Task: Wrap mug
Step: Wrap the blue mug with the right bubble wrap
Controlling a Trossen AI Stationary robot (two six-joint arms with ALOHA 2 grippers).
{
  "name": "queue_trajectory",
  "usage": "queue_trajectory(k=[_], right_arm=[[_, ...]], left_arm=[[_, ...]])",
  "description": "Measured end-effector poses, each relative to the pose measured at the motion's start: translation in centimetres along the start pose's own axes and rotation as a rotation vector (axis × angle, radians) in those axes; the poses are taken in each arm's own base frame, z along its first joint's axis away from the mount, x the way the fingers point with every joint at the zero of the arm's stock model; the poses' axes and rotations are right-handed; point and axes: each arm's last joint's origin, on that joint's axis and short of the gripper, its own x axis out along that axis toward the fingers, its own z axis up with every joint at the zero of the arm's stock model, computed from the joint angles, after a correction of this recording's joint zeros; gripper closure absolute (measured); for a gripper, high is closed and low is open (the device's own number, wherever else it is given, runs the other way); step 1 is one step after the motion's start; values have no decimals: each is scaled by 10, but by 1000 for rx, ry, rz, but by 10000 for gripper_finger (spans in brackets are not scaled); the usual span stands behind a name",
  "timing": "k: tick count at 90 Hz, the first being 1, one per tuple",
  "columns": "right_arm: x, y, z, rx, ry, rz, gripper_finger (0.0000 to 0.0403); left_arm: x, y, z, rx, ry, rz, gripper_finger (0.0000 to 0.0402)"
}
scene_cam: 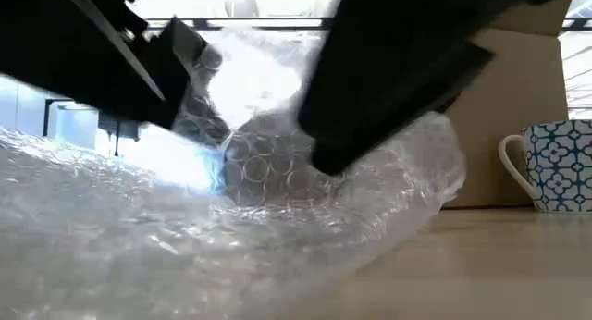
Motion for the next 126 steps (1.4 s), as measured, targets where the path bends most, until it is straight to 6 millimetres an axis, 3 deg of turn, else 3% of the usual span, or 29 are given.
queue_trajectory(k=[24, 43, 70, 84, 102, 116, 126], right_arm=[[-1, 1, -2, 23, 1, -10, 260], [0, 0, -1, 24, 0, -10, 254], [0, -1, 0, 28, -2, -10, 271], [-1, -1, 1, 37, -6, -7, 282], [-18, 4, 6, 34, -23, 24, 288], [-36, 7, 7, 20, -15, 36, 280], [-49, 1, 4, 9, 49, -16, 271]], left_arm=[[-2, -13, 6, -47, -152, 71, 193], [7, -13, -1, 17, -200, 228, 202], [27, -18, -2, 56, -232, 227, 225], [51, -21, 0, 56, -239, 231, 266], [54, -30, 1, 54, -94, 256, 387], [37, -36, 5, 48, 7, 276, 391], [24, -43, -5, 78, 89, 281, 399]])
